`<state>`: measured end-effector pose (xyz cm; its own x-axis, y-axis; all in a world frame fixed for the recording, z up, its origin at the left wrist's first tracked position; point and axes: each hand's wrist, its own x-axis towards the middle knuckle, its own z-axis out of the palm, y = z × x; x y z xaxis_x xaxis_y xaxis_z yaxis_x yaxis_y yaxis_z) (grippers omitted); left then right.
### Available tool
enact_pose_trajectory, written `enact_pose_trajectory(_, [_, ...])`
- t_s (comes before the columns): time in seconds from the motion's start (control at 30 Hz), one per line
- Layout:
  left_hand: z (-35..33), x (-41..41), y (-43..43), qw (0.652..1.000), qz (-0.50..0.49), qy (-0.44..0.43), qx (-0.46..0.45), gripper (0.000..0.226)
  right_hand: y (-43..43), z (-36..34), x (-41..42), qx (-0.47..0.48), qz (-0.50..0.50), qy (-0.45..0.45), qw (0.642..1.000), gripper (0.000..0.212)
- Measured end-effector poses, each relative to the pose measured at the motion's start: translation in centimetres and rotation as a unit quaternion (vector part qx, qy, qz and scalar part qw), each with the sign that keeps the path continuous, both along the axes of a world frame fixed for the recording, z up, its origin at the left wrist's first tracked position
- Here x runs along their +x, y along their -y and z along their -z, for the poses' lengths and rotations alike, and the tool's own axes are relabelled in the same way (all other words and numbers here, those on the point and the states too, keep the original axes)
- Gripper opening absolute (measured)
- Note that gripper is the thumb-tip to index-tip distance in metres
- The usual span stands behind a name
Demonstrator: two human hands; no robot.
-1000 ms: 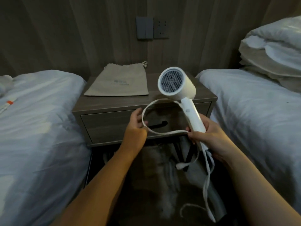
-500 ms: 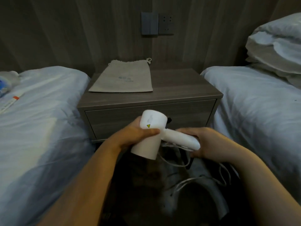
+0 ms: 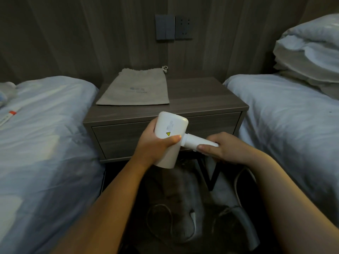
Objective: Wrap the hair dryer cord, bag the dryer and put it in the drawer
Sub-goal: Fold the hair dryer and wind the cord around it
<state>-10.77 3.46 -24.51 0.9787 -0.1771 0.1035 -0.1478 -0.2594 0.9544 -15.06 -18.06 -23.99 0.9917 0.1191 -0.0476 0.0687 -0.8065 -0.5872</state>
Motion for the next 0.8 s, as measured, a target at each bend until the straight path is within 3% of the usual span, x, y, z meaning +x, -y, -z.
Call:
enact_pose_trajectory(0.37, [0.2,1.0,-0.7,0.998,-0.049,0.031,-0.025,0.06,-1.3,1.6,1.4,0.071,0.053,0.056,0.995,0.038])
enact_pose_trajectory(0.53, [0.0,1.3,-0.2,0.989,-0.101,-0.019,-0.106,0.057,-4.3,2.4,1.5,0.191,0.126,0.117,0.966,0.043])
enact_pose_trajectory(0.67, [-0.4,1.4,-0.9,0.993,-0.066,-0.013,-0.095,0.057,-4.6,1.7,1.0,0.181,0.107,0.104,0.972,0.043])
enact_pose_trajectory(0.8, [-0.9,1.0,-1.1,0.99,-0.051,-0.028,-0.126,0.036,-4.8,1.0,0.6,0.167,0.107,0.118,0.973,0.045])
